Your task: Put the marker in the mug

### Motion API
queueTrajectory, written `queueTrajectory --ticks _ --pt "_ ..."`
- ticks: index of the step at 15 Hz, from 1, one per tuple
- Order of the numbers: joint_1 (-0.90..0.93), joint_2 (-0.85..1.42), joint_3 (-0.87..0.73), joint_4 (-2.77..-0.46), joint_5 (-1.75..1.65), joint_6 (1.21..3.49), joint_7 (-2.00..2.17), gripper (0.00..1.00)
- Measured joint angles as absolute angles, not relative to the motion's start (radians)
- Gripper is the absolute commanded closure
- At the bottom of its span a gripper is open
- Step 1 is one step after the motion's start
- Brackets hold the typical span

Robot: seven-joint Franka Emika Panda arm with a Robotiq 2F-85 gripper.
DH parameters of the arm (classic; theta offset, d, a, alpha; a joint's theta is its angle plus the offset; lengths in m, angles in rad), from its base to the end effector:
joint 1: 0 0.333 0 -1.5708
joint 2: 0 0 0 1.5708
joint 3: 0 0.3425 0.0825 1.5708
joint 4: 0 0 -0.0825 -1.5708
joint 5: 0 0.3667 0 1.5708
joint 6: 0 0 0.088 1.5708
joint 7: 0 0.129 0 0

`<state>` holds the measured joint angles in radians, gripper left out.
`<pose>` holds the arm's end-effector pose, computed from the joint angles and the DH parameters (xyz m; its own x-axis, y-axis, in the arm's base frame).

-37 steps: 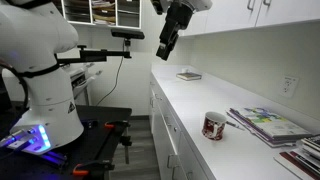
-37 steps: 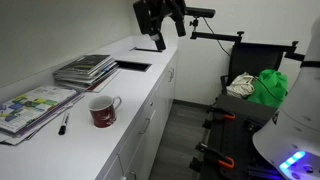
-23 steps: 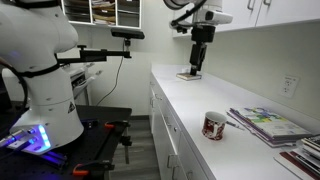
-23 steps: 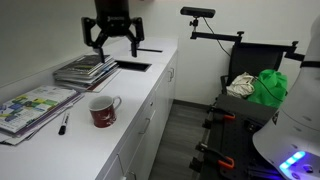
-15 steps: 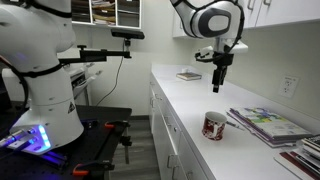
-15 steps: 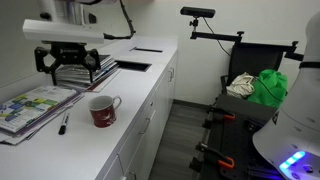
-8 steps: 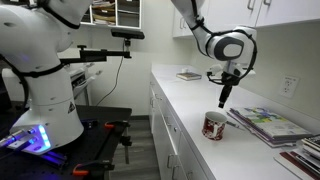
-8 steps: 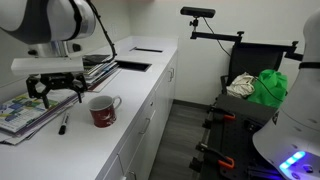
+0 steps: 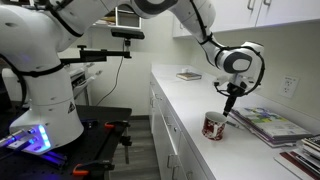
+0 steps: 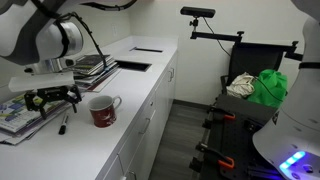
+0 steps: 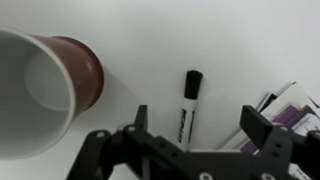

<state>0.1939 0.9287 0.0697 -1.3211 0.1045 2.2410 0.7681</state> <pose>0.7242 0.1878 0.1778 0.8248 -0.5556 -0.1049 -0.5643 -0.8208 -0.0886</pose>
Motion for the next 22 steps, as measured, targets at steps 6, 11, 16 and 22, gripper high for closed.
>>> queueTrajectory --ticks 6,11,16,22 --pt "0.194 1.047 0.056 -1.172 0.109 2.149 0.768 0.33" --pt "0.200 1.111 0.056 -1.076 0.109 2.108 0.768 0.66" --pt "0.203 1.151 0.056 -1.012 0.109 2.087 0.768 1.00" --pt "0.203 1.183 0.056 -0.958 0.109 2.054 0.768 0.95"
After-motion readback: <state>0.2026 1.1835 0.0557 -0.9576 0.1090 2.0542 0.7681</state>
